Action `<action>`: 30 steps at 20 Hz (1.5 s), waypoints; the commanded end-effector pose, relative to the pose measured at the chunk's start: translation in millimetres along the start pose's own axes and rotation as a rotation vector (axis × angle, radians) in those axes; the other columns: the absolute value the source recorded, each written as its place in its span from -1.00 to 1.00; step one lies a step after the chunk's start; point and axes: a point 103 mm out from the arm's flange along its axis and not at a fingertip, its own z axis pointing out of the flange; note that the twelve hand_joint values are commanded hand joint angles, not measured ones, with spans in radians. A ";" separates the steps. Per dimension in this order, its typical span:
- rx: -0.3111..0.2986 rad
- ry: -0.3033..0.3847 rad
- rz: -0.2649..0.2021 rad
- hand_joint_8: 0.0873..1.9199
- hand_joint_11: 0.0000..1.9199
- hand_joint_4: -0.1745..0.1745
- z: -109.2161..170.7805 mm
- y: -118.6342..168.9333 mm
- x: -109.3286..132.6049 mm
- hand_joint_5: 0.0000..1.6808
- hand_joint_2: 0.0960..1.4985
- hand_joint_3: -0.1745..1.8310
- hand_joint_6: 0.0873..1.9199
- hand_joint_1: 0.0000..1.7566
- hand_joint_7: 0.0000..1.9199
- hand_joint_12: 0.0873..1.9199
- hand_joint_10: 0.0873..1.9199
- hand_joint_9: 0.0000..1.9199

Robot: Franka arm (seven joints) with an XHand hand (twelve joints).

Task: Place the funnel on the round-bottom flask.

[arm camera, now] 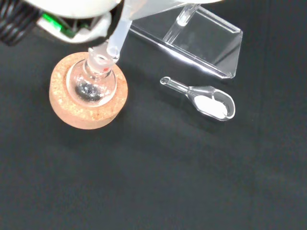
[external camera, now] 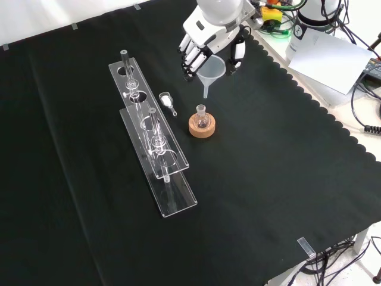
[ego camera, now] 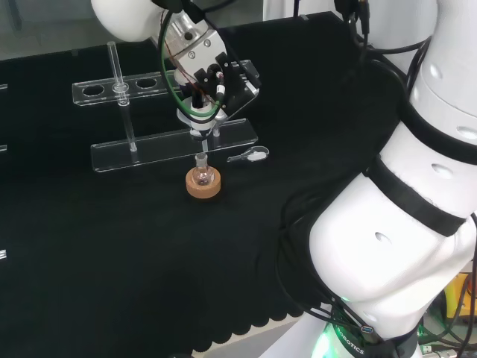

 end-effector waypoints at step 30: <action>0.022 -0.008 -0.010 -0.36 -0.25 0.15 5.4 28.1 12.6 -0.33 -0.29 -0.06 -0.24 0.13 -0.38 0.28 -0.60 0.01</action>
